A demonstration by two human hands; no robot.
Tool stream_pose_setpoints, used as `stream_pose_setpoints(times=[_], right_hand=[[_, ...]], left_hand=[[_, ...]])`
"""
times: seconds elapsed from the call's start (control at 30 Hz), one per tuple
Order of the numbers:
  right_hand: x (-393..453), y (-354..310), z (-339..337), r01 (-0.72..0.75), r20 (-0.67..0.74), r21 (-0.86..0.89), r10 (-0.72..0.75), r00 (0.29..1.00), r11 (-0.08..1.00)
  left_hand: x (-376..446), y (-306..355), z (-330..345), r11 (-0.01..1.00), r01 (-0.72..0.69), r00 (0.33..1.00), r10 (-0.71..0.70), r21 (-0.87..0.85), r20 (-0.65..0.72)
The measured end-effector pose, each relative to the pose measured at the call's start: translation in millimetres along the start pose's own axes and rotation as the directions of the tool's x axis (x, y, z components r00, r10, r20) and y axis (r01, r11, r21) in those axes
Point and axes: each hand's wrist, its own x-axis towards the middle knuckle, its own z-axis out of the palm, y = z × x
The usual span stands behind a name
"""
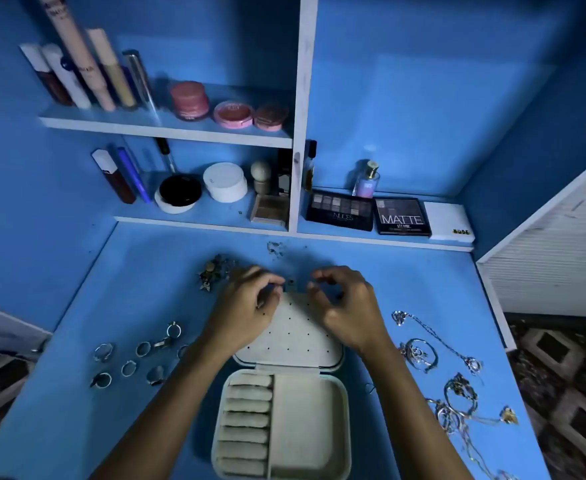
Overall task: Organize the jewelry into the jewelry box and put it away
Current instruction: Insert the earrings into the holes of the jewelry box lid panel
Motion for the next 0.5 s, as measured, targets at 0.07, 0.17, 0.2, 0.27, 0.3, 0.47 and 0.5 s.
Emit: stream_pose_setpoints(times=[0.07,0.17,0.2,0.27,0.3,0.47,0.5], right_hand=[[0.7,2.1,3.2,0.008,-0.019,-0.017,-0.009,1.0,1.0],[-0.7,8.8,9.6,0.006,-0.004,-0.039,-0.006,1.0,0.999],[-1.2,10.3,11.6,0.008,-0.003,-0.055,-0.008,1.0,0.998],[-1.9,14.9,15.3,0.016,-0.016,-0.072,-0.018,1.0,0.997],[-2.7,16.8,17.7,0.019,-0.025,-0.068,-0.021,0.999,0.997],[-5.6,21.2,21.7,0.009,-0.052,-0.043,-0.011,0.999,0.999],[-6.0,21.6,22.0,0.008,-0.057,-0.042,-0.01,0.998,0.999]], left_hand=[[-0.5,-2.5,3.4,1.0,0.02,1.0,-0.02,0.017,-0.006],[-2.6,-6.9,9.5,0.999,0.024,1.0,-0.023,0.03,-0.021],[-2.8,-7.9,10.9,0.999,0.007,0.999,-0.006,0.035,-0.04],[-3.0,-10.1,12.3,1.0,-0.001,0.998,0.003,0.029,-0.068],[-3.6,-10.1,12.9,1.0,-0.004,0.997,0.006,0.024,-0.072],[-5.5,-10.4,14.4,1.0,-0.017,0.997,0.018,0.012,-0.081],[-5.8,-10.2,14.3,1.0,-0.02,0.996,0.021,0.016,-0.084]])
